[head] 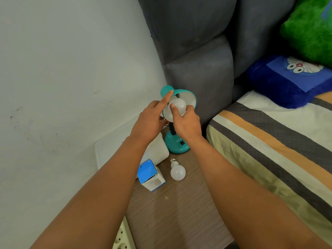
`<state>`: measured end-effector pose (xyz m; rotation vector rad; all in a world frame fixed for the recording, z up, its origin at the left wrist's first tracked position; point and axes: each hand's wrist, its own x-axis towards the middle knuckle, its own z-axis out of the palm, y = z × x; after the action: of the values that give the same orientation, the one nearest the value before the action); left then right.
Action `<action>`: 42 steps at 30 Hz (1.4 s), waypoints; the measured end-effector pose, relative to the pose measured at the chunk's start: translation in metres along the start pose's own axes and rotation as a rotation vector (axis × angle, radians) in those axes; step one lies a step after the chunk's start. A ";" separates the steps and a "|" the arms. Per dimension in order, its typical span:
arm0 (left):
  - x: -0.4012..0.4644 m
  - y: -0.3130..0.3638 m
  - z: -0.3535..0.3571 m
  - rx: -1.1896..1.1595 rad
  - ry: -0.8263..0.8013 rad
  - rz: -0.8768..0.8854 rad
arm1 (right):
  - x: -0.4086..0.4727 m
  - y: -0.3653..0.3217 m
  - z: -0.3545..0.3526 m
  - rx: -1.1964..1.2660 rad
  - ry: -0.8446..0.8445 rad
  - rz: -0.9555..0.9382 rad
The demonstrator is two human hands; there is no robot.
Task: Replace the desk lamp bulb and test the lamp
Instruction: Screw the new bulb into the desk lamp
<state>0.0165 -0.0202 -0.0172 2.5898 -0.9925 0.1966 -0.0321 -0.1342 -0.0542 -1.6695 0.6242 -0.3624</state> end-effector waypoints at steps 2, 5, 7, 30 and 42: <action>0.000 0.000 0.000 -0.011 0.004 0.005 | 0.001 0.000 -0.001 0.002 -0.006 0.002; 0.000 0.000 0.001 -0.018 0.010 0.008 | 0.001 0.000 -0.001 0.023 -0.020 0.013; -0.001 0.000 0.002 -0.018 0.008 0.004 | -0.001 -0.001 -0.001 0.028 -0.024 0.021; -0.094 -0.015 -0.029 -0.129 0.031 -0.339 | -0.056 0.000 -0.029 -0.104 -0.187 -0.069; -0.202 -0.089 -0.035 -0.204 0.106 -0.714 | -0.070 0.014 0.023 -0.383 -0.409 -0.207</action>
<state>-0.0740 0.1796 -0.0606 2.5304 -0.0129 0.0385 -0.0786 -0.0765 -0.0654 -2.1085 0.2208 -0.0388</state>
